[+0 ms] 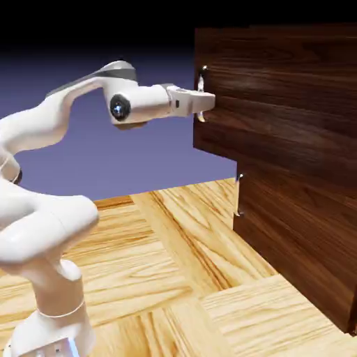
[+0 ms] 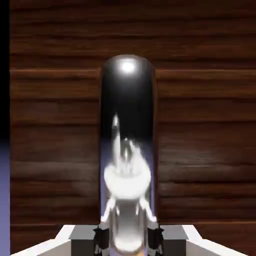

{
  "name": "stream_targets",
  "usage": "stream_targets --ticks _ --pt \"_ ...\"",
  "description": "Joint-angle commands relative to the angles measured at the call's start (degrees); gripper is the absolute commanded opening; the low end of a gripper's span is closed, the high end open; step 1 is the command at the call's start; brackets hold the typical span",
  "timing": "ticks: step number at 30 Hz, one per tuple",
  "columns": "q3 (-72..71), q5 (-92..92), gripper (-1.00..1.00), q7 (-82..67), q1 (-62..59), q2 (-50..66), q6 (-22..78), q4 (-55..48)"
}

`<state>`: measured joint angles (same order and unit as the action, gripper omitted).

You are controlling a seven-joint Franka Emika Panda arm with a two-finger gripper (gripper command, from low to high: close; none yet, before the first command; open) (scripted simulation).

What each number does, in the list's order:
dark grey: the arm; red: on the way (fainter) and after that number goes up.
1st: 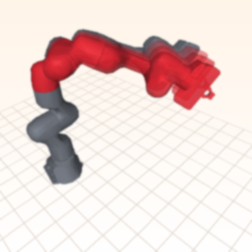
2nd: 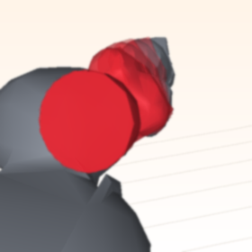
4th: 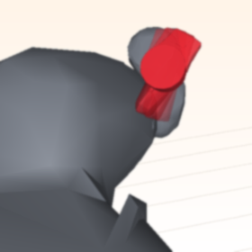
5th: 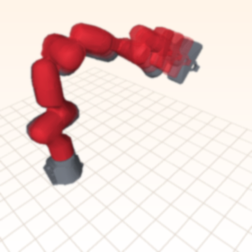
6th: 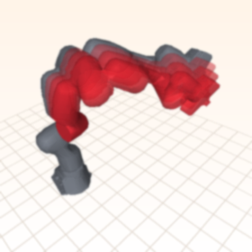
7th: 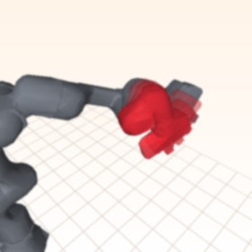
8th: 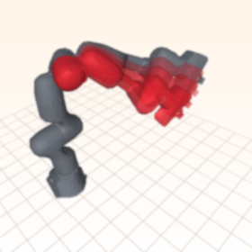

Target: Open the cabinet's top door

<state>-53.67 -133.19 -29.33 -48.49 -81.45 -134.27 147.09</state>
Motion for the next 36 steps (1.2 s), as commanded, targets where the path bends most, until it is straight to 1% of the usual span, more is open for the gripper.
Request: stream_targets --ticks 1,8,17,27,36 --pt "1.76 0.93 -1.0 -0.69 1.65 -0.34 1.75 2.07" --pt "16.14 10.94 -1.0 -4.41 10.18 -3.2 14.09 13.93" --pt "34.83 26.66 -1.0 -7.5 12.79 -4.75 26.99 20.67" --pt "55.6 45.37 -1.0 -11.97 11.81 -0.08 40.16 20.76" --pt "74.29 62.85 -1.0 -17.88 13.74 11.53 52.81 13.91"
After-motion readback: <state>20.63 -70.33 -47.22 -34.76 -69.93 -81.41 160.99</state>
